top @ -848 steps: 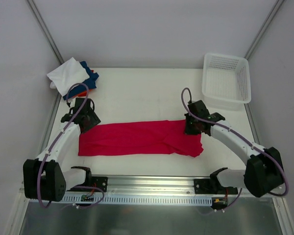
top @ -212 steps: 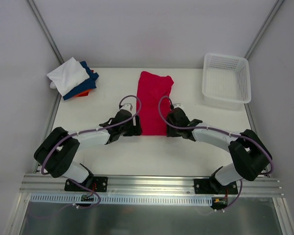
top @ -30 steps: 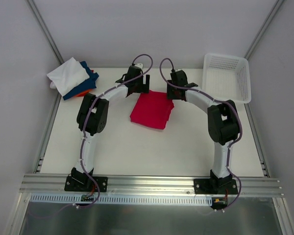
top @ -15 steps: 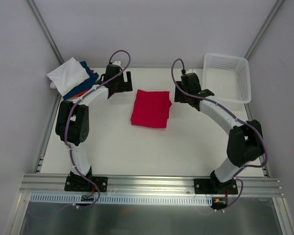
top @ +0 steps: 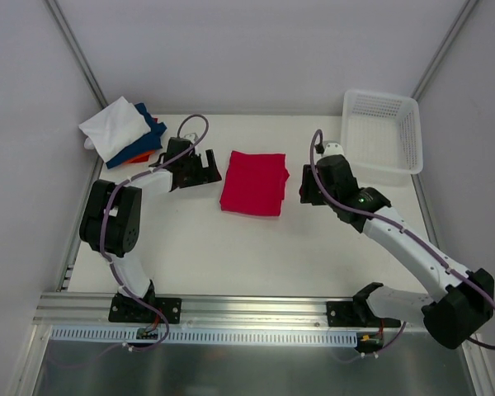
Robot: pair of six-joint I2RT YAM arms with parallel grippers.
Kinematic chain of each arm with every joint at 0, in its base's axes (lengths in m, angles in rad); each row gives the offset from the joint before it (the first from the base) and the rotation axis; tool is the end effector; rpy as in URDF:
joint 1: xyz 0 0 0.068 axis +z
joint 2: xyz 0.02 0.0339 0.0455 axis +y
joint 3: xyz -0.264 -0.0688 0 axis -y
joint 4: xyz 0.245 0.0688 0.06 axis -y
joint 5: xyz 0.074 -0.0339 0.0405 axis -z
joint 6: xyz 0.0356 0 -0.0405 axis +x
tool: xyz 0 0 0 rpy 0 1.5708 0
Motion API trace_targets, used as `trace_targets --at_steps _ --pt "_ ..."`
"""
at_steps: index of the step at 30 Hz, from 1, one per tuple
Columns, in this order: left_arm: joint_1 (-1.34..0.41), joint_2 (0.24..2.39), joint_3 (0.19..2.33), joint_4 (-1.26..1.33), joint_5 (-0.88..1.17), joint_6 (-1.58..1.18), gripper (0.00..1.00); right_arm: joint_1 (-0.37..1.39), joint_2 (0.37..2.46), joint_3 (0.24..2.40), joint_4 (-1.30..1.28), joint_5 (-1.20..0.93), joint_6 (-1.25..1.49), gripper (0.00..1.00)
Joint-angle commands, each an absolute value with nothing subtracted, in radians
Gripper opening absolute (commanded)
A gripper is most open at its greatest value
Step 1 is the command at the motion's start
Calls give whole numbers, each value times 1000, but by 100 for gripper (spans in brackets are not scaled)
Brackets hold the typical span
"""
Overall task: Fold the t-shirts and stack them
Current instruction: Fold the tshirt
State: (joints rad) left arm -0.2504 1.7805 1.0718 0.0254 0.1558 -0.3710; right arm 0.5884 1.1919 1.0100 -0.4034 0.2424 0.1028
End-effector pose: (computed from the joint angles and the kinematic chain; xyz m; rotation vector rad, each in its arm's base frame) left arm 0.3713 -0.1007 0.1889 -0.0532 2.2937 -0.5036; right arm 0.2249 0.1398 0.3135 -0.3779 2.1066 0.1437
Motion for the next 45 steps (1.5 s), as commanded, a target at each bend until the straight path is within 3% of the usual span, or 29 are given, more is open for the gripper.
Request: trace_targets --at_steps 1,8,16,45 --pt "-221 1790 1034 210 340 -443 97 623 1092 991 -459 307 146 50" --pt "-163 1813 899 449 538 -544 97 690 1012 950 -491 362 187 50" --pt "-138 1867 836 555 643 -612 98 750 1020 963 -499 408 207 49" --pt "-227 2129 969 698 833 -758 94 782 1014 973 -491 437 206 48"
